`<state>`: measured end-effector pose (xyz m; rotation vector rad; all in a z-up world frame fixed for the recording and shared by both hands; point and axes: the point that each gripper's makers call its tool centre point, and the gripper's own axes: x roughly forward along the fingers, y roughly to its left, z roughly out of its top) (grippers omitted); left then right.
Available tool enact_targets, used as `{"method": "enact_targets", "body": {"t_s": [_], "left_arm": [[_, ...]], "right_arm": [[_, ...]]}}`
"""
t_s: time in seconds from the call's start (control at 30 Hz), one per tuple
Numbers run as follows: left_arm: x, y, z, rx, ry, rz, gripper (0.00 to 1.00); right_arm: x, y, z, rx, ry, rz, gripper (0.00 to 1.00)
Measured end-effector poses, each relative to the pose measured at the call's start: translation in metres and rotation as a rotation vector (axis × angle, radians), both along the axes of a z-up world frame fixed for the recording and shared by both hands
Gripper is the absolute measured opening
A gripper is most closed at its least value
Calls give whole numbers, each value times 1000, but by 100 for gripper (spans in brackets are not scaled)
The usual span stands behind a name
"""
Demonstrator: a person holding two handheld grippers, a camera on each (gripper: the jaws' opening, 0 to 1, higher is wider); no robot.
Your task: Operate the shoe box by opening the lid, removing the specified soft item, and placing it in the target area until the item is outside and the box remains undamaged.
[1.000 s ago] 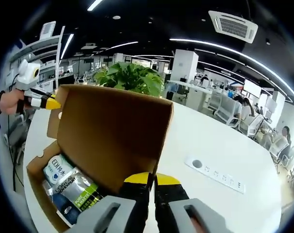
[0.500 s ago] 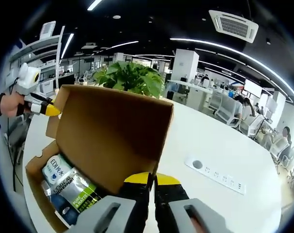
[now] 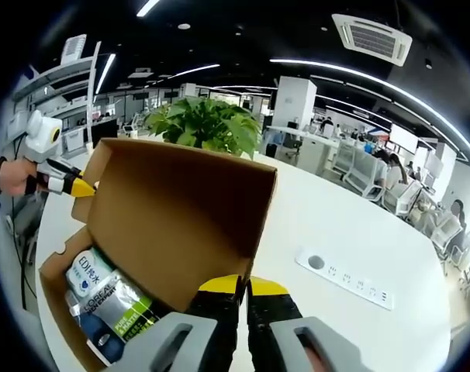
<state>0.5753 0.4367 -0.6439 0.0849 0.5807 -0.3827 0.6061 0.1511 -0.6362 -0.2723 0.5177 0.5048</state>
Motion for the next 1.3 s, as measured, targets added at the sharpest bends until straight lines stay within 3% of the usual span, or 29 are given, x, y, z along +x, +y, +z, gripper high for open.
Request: {"method": "enact_targets", "body": {"t_s": [1.03,1.2,1.3], "left_arm": [[22,7,-19,-26,47,60,6],[24,9,-22,-72,57,79,5],[25,8,-23,-63,61,66,5]], "right_arm": [[20,7,-12,-29,33,-3,0],[23,6,-15,-33,39,-9,0],[23,4,-20,-52,50,-14,4]]}}
